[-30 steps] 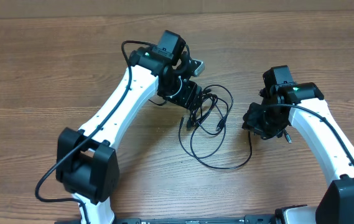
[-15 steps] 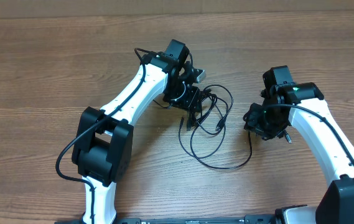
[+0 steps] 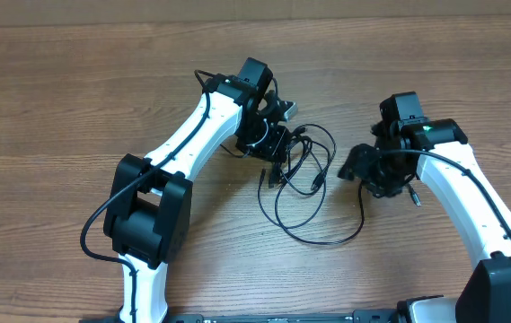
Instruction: Untangle cables
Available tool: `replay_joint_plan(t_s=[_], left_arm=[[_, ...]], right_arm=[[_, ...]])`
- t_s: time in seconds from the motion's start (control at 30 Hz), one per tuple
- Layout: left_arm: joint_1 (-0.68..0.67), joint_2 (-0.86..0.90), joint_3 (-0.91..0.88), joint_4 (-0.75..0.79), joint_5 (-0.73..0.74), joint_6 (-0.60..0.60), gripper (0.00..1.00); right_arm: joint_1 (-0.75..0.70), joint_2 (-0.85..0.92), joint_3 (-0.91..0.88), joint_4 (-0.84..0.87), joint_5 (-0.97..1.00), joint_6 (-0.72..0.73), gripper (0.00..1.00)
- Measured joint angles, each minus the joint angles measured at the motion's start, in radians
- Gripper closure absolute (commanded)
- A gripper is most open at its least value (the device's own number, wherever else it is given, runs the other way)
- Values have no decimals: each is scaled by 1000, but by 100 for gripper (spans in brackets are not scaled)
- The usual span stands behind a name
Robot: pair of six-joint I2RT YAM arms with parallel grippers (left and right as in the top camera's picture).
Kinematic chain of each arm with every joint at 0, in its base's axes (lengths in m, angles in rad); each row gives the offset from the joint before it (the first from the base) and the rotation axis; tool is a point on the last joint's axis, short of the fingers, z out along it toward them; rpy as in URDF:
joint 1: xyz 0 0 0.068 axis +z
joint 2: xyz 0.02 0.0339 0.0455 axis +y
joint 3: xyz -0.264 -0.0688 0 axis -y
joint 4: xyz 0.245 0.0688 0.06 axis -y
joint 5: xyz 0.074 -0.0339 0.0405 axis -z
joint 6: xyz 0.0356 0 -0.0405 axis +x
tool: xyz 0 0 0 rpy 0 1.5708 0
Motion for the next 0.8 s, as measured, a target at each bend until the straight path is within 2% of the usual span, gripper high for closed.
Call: replay_joint_plan(t_s=[0.07, 0.17, 0.23, 0.5, 0.63, 0.8], left_arm=[[0, 0, 0, -19, 17, 16, 96], [2, 0, 0, -61, 82, 63, 96], [3, 0, 0, -88, 120, 92, 96], [2, -37, 0, -153, 201, 166, 96], [3, -97, 0, -153, 210, 185, 96], [2, -154, 0, -164, 242, 200, 96]], right_arm=[[0, 0, 0, 62, -88, -1, 39], [0, 0, 1, 159, -241, 3, 55], [0, 0, 1, 186, -307, 42, 57], [1, 0, 1, 183, -393, 201, 56], [6, 0, 1, 172, -397, 226, 51], [30, 0, 1, 173, -401, 247, 52]])
